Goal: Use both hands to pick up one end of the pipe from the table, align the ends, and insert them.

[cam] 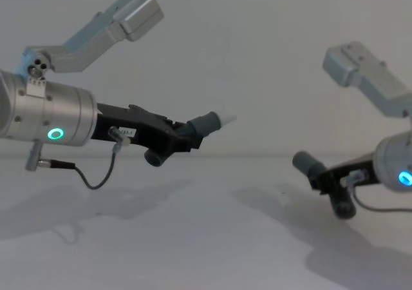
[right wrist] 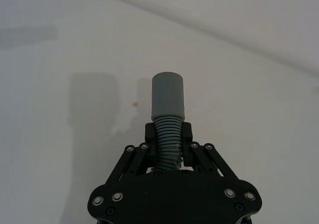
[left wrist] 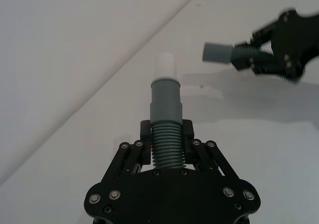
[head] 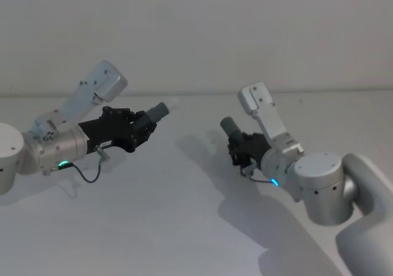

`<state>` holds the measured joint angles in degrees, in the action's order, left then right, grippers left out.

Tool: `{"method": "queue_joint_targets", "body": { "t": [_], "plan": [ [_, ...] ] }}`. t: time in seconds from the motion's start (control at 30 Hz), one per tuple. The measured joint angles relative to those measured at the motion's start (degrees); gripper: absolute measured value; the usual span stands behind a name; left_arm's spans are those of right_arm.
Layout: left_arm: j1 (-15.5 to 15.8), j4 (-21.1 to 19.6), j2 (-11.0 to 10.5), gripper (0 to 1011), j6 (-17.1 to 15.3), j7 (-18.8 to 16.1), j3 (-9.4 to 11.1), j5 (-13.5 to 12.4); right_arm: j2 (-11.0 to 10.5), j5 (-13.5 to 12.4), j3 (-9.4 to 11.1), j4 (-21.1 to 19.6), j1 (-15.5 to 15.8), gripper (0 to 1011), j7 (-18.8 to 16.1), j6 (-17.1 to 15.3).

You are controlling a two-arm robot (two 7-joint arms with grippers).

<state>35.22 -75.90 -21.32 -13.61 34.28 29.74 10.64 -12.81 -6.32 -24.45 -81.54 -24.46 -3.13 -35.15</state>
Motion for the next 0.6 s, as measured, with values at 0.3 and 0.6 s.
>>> {"method": "queue_joint_targets", "body": {
  "t": [0.3, 0.6],
  "plan": [
    [1.0, 1.2, -2.0, 320, 5.1, 3.4, 1.3, -0.2, -6.4, 3.2, -2.8, -6.0, -1.7, 255, -4.7, -1.1],
    [1.2, 1.9, -3.0, 320, 10.4, 4.7, 1.8, -0.2, -12.9, 6.0, -6.2, -11.1, -4.5, 255, -11.4, -2.0]
  ]
}}
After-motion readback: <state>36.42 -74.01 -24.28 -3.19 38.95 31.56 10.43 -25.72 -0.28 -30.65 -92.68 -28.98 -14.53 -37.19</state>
